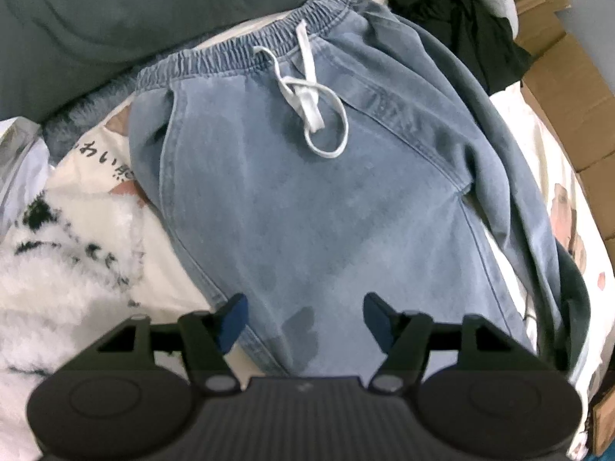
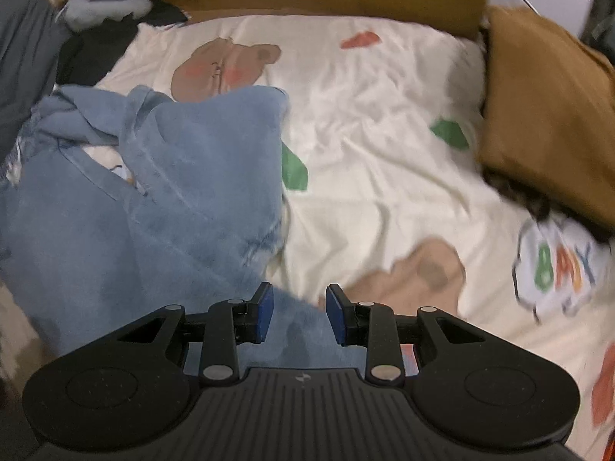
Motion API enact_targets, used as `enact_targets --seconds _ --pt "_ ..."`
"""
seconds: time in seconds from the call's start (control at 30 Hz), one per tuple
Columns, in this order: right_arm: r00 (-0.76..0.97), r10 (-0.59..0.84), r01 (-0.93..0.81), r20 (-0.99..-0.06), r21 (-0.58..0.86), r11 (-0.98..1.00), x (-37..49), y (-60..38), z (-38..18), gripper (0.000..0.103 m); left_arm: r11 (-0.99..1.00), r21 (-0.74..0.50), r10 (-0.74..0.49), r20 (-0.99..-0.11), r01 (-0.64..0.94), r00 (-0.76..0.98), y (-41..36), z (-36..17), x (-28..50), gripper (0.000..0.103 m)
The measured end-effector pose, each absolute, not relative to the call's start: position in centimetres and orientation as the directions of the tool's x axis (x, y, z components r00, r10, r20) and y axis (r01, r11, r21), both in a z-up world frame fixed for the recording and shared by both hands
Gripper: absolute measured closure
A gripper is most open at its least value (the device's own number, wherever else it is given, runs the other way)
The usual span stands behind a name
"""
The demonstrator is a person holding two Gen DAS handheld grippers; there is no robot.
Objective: Fold clothes
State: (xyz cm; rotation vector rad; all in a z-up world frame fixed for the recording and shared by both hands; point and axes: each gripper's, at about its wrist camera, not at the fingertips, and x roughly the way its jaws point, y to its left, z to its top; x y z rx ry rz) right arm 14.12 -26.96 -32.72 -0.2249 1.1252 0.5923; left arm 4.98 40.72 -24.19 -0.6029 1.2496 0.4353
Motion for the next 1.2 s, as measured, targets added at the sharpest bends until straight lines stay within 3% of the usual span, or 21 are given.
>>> enact_targets --seconds 0.23,0.57,0.7,0.87,0.97,1.03,1.1,1.2 --pt "0.331 0.334 -0.646 -0.883 0.046 0.762 14.8 -24.0 -35.0 0.066 0.773 -0.178 -0.013 -0.964 -0.609 0.265 40.7 -24.2 5.2 0.030" --pt "0.285 0.476 -0.760 -0.832 0.107 0.641 15.0 -15.8 -34.8 0.066 0.775 -0.176 -0.014 -0.965 -0.607 0.262 40.4 -23.9 5.3 0.030" --pt "0.293 0.490 -0.805 -0.821 0.064 0.590 14.3 -12.4 -35.1 0.049 0.776 -0.168 -0.005 -0.966 -0.609 0.260 40.5 -23.7 5.4 0.029" --pt "0.322 0.445 -0.840 -0.836 -0.036 0.541 13.9 -9.8 -36.4 0.050 0.772 -0.170 -0.002 -0.964 -0.613 0.264 40.6 -23.8 5.4 0.029" --pt "0.351 0.415 -0.831 -0.840 -0.074 0.552 14.2 -10.1 -36.7 0.060 0.769 -0.175 -0.002 -0.963 -0.614 0.271 40.7 -23.9 5.4 0.029" --pt "0.372 0.400 -0.821 -0.838 -0.096 0.563 14.7 -10.5 -36.4 0.085 0.768 -0.178 -0.002 -0.961 -0.616 0.275 40.7 -24.0 5.4 0.029" --pt "0.386 0.392 -0.820 -0.835 -0.115 0.561 15.2 -11.0 -35.8 0.092 0.766 -0.181 -0.002 -0.960 -0.617 0.280 40.7 -24.0 5.5 0.029" --pt "0.392 0.395 -0.826 -0.831 -0.128 0.550 16.3 -11.6 -34.7 0.094 0.764 -0.186 -0.002 -0.958 -0.618 0.286 40.8 -24.1 5.5 0.029"
